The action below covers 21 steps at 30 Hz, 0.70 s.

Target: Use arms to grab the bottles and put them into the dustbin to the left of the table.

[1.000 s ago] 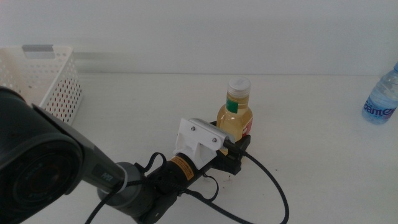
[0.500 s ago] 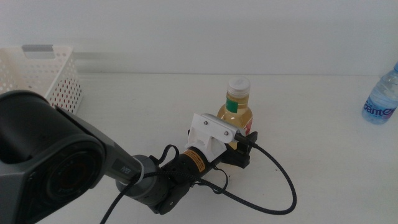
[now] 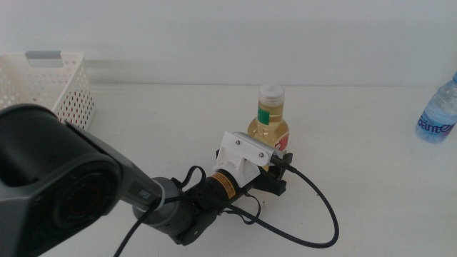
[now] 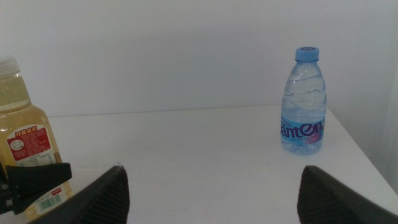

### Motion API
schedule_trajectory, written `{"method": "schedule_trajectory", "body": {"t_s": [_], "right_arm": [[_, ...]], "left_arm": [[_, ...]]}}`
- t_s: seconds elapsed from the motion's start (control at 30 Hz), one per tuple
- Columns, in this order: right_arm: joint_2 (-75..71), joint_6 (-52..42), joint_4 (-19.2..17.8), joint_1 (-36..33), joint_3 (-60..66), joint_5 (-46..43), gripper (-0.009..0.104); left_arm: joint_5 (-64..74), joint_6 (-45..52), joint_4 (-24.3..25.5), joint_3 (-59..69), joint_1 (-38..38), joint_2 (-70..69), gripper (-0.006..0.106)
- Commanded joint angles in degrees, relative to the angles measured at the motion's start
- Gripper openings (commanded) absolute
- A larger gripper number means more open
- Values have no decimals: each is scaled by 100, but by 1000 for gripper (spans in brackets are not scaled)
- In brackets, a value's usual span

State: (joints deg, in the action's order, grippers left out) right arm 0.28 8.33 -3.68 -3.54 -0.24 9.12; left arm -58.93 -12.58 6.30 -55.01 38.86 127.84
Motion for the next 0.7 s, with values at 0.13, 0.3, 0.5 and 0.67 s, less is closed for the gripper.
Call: {"method": "schedule_trajectory", "body": {"t_s": [0.13, 0.3, 0.5, 0.67], "right_arm": [[-28, -39, -24, 17, 24, -10, 89], [-28, -39, -24, 17, 24, -10, 89], [-28, -39, -24, 17, 24, -10, 89], [-28, -39, -24, 17, 24, -10, 89]], "left_arm": [[703, 148, -96, 132, -11, -982, 4], [1823, 518, -134, 132, -1, -1766, 2], [2558, 621, -30, 121, -14, -2574, 2], [3861, 617, -30, -119, -508, -3248, 2]]}}
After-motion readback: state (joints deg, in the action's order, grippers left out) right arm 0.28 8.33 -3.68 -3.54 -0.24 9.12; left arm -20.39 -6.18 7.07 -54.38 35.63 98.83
